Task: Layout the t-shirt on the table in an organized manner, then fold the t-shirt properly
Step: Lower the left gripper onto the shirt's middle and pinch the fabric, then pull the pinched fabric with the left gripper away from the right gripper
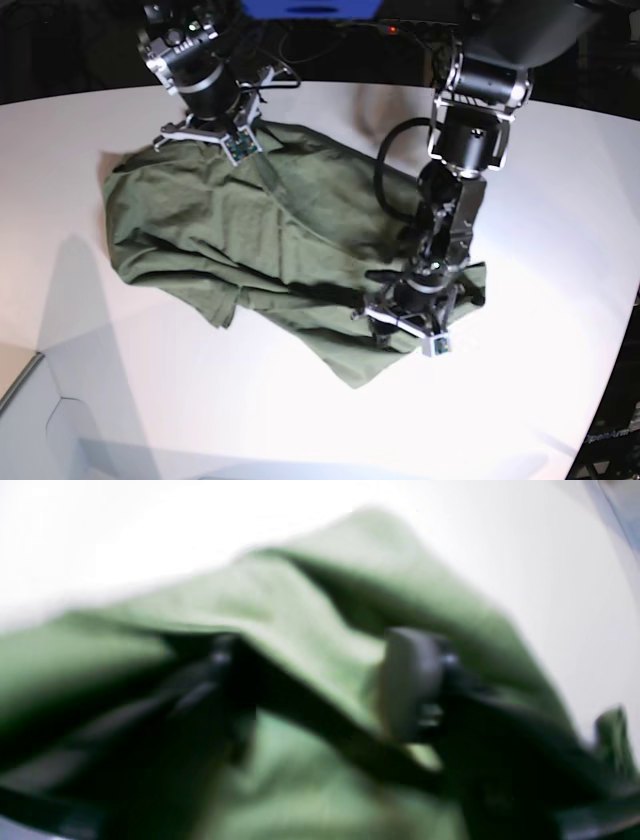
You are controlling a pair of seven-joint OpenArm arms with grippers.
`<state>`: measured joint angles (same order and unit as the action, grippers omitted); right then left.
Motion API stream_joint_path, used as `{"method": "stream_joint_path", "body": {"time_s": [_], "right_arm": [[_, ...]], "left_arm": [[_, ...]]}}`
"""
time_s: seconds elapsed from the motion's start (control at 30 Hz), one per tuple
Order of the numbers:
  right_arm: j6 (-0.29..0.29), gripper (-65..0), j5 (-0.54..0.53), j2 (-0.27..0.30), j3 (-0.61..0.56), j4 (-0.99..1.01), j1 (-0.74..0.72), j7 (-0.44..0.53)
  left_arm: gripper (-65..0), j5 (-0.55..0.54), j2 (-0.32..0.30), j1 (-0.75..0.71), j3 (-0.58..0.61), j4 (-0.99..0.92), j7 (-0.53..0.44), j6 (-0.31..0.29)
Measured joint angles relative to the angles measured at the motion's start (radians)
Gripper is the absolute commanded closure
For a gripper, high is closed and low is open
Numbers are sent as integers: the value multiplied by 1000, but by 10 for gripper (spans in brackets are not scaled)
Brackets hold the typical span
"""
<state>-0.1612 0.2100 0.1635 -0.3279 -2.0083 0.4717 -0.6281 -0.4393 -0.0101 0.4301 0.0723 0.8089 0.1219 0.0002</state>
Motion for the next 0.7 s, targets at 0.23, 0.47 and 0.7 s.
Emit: {"method": "stream_joint_path", "body": {"time_s": [0.23,0.47,0.7], "right_arm": [[0,0,0,-1,0,0,2,0],[0,0,-5,-6,24,0,3,1],[0,0,-4,-1,122,-1,2,8]], "left_arm": [[0,4,28,8,-5,-2,6,0],[-4,0,18,123,-5,-3,14,1],[-4,1,-55,313,-11,-15,7,9]]}}
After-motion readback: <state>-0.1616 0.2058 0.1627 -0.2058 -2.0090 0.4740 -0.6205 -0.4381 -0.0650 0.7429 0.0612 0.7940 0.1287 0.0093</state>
